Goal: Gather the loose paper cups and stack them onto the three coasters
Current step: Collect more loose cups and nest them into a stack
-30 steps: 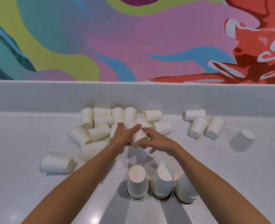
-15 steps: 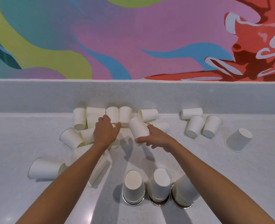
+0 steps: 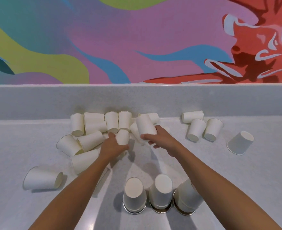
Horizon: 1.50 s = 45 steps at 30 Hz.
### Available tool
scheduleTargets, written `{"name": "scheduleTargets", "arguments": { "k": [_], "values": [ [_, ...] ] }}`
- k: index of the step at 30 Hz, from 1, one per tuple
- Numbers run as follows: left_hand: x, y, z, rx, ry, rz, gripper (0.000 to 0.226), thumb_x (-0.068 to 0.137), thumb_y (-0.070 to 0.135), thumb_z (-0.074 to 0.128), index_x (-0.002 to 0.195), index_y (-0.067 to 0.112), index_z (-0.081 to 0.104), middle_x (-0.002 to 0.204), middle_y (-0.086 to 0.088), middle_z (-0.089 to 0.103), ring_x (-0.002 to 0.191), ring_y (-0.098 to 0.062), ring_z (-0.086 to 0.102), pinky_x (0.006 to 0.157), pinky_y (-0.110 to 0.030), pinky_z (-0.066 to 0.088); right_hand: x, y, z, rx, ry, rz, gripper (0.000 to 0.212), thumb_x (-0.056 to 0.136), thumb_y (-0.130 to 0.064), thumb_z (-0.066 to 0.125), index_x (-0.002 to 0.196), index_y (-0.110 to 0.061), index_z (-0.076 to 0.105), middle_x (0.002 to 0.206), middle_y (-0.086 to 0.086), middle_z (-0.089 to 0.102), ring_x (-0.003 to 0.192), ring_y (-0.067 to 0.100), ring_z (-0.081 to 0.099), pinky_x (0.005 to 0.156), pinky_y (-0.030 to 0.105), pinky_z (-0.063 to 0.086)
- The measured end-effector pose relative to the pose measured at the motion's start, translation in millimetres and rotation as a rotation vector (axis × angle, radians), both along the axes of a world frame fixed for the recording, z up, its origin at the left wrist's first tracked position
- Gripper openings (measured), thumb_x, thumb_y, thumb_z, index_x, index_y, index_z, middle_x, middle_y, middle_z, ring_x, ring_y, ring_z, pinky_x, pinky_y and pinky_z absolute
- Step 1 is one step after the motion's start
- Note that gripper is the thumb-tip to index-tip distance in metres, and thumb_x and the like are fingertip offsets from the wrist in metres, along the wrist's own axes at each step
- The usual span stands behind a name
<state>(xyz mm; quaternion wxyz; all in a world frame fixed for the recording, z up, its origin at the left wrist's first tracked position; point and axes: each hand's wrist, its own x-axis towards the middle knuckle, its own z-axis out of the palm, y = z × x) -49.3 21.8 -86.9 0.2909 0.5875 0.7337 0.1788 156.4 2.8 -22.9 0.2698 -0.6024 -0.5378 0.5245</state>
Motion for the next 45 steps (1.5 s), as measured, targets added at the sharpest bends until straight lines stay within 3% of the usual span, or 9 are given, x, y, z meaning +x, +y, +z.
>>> {"name": "scheduleTargets", "arguments": {
  "k": [4,9,20,24,28,33,38,41,45],
  "values": [
    [6.7,-10.4,18.0,-0.096,-0.382,-0.166,0.079,0.062,0.045,0.084,0.124,0.021,0.04,0.114,0.0,0.053,0.098,-0.016,0.059,0.077,-0.037,0.06,-9.6,8.3,6.0,0.022,0.219,-0.235,0.062,0.08,-0.034,0.072,0.13,-0.015,0.04,0.119,0.006,0.058,0.099,0.021,0.062,0.078,0.034,0.052],
    [22.3,-20.9,37.6,-0.137,-0.599,-0.276,0.077,0.065,0.036,0.084,0.126,0.022,0.04,0.117,0.001,0.053,0.105,-0.016,0.058,0.083,-0.033,0.059,-18.9,6.0,13.9,0.06,0.272,-0.319,0.066,0.081,-0.035,0.071,0.133,-0.018,0.034,0.122,0.003,0.052,0.107,0.022,0.057,0.086,0.038,0.053],
    [45.5,-30.6,40.2,-0.019,-0.714,-0.26,0.082,0.065,0.019,0.087,0.13,0.019,0.037,0.12,-0.001,0.056,0.11,-0.016,0.059,0.086,-0.031,0.056,-18.2,-6.9,2.4,-0.015,0.121,-0.117,0.062,0.078,-0.036,0.074,0.129,-0.017,0.045,0.12,0.006,0.06,0.107,0.022,0.061,0.09,0.038,0.054],
    [52.1,-27.0,44.3,-0.013,-0.82,-0.354,0.055,0.066,0.007,0.075,0.116,0.015,0.054,0.114,-0.013,0.062,0.111,-0.026,0.062,0.093,-0.044,0.054,-20.5,-10.4,0.4,-0.072,-0.022,0.097,0.06,0.084,-0.048,0.063,0.134,-0.024,0.041,0.126,-0.001,0.057,0.113,0.017,0.055,0.083,0.031,0.047],
    [44.3,-23.0,43.3,-0.065,-0.892,-0.282,0.039,0.07,0.013,0.073,0.105,0.024,0.06,0.11,-0.01,0.065,0.107,-0.025,0.063,0.093,-0.04,0.053,-11.3,0.3,9.6,-0.149,-0.118,0.227,0.057,0.094,-0.057,0.042,0.138,-0.019,0.043,0.129,-0.001,0.054,0.117,0.019,0.051,0.09,0.033,0.043],
    [29.7,-14.0,31.9,-0.089,-0.856,-0.196,0.046,0.065,0.025,0.076,0.103,0.029,0.05,0.106,-0.005,0.058,0.097,-0.017,0.059,0.087,-0.037,0.054,10.8,23.4,7.9,-0.036,-0.241,-0.07,0.04,0.091,-0.042,0.055,0.112,-0.008,0.061,0.106,0.01,0.063,0.09,0.022,0.059,0.076,0.033,0.045],
    [20.1,-9.2,18.5,-0.134,-0.803,-0.128,0.061,0.062,0.031,0.079,0.114,0.029,0.047,0.118,-0.007,0.057,0.107,-0.021,0.059,0.086,-0.038,0.055,28.7,39.7,-17.9,0.037,-0.528,-0.262,0.085,0.075,-0.054,0.072,0.139,-0.011,0.034,0.138,0.013,0.037,0.13,0.032,0.036,0.102,0.044,0.038],
    [18.9,-6.5,17.0,-0.148,-0.774,-0.174,0.054,0.064,0.03,0.078,0.109,0.033,0.048,0.114,-0.004,0.058,0.103,-0.017,0.06,0.083,-0.035,0.056,32.5,48.6,-28.6,-0.041,-0.591,-0.196,0.111,0.065,-0.062,0.077,0.146,-0.011,0.019,0.146,0.015,0.03,0.136,0.034,0.028,0.106,0.045,0.033],
    [17.3,-4.0,14.8,-0.157,-0.771,-0.199,0.048,0.064,0.029,0.076,0.104,0.033,0.049,0.108,0.0,0.059,0.096,-0.012,0.06,0.08,-0.031,0.056,34.3,60.5,-32.5,-0.104,-0.626,-0.117,0.118,0.063,-0.061,0.078,0.148,-0.009,0.014,0.148,0.016,0.029,0.138,0.035,0.027,0.107,0.047,0.032]
  ]
}}
